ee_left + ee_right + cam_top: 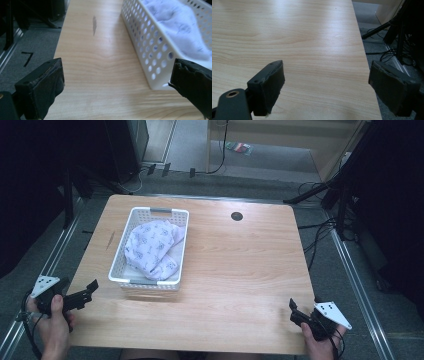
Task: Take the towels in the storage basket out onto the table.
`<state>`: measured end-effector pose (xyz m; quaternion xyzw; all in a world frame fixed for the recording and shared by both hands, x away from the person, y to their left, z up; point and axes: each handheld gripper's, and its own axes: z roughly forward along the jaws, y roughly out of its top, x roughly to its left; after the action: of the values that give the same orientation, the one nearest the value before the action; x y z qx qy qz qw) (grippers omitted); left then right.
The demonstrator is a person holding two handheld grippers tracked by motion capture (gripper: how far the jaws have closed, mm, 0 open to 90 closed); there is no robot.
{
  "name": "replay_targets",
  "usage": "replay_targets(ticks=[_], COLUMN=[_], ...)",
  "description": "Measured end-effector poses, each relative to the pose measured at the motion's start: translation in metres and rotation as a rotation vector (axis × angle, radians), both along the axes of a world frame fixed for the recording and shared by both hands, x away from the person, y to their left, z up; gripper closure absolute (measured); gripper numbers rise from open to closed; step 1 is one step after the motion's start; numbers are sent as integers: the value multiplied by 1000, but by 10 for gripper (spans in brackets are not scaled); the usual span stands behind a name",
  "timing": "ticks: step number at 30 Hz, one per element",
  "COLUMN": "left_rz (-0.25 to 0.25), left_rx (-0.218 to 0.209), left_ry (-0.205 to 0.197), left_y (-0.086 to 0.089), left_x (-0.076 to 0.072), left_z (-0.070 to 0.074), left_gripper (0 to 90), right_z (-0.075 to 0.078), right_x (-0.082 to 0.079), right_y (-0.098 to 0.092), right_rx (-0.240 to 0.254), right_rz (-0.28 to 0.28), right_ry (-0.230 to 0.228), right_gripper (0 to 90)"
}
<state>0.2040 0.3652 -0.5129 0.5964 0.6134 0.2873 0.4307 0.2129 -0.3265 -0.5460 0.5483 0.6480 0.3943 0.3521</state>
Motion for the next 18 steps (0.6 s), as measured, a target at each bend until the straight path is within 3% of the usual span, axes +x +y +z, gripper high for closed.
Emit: replay_targets(ticks=[8, 13, 18], left_rz=[-42, -77, -99], left_rx=[31, 54, 73], left_ry=[4, 51, 74], left_y=[-9, -20, -29], left_x=[7, 22, 31], left_z=[21, 35, 46], left_gripper=[0, 0, 0], right_z=[0, 0, 0], right_x=[0, 1, 1], right_y=[0, 0, 0], right_rx=[-4, -1, -2], right_rz=[0, -1, -4], right_ry=[2, 4, 7], right_gripper=[135, 135, 135])
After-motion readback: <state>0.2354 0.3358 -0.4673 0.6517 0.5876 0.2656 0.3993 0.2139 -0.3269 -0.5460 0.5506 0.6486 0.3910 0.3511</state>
